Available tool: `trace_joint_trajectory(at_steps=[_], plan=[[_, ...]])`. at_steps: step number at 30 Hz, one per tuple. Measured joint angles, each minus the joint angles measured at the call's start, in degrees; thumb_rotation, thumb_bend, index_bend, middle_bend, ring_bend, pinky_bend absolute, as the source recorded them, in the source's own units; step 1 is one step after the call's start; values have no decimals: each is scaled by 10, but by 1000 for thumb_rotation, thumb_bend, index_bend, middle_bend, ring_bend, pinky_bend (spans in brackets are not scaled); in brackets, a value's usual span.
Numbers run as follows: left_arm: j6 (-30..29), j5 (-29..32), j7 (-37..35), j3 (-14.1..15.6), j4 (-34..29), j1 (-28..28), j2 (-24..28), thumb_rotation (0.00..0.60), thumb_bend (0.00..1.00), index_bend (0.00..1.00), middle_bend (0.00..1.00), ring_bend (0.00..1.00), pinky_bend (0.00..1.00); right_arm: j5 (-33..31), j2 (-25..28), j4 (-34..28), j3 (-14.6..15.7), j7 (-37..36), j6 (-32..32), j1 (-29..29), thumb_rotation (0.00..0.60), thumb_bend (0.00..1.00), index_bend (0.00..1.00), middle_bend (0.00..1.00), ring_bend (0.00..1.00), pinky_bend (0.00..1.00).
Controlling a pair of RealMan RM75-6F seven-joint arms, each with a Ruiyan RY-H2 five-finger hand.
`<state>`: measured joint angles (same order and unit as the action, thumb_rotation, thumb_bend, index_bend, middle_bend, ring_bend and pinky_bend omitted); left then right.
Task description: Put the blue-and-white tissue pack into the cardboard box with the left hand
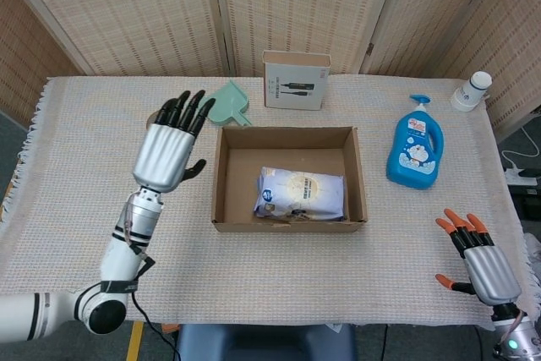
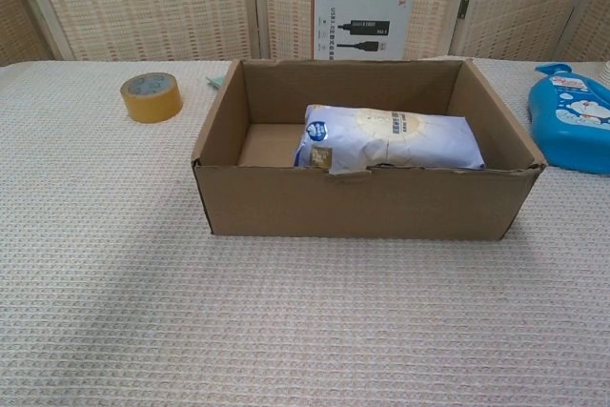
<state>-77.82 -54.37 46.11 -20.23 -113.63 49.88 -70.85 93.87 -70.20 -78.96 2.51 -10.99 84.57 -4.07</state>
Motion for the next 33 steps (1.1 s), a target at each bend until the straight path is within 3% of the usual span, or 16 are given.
trace_joint_trajectory(at_steps=[5, 8, 17, 23, 33], plan=[[-23, -36, -57, 61, -33, -103, 95, 600, 183, 10, 71, 26, 201, 3, -1, -4, 3, 8, -2, -1, 600, 0, 123, 0, 0, 0], [-29, -67, -111, 100, -26, -155, 124, 600, 183, 10, 73, 25, 196, 7, 1, -9, 6, 15, -1, 0, 600, 0, 123, 0, 0, 0], [-90, -207, -243, 184, 106, -268, 126, 600, 184, 11, 89, 26, 181, 17, 9, -27, 15, 35, 15, 11, 600, 0, 123, 0, 0, 0], [-149, -262, -302, 209, 168, -329, 92, 600, 185, 16, 99, 26, 178, 25, 5, -30, 22, 46, 14, 14, 600, 0, 123, 0, 0, 0], [-144, -279, -359, 227, 257, -366, 61, 600, 185, 26, 108, 28, 171, 22, -6, -30, 21, 72, 1, 11, 600, 0, 123, 0, 0, 0]])
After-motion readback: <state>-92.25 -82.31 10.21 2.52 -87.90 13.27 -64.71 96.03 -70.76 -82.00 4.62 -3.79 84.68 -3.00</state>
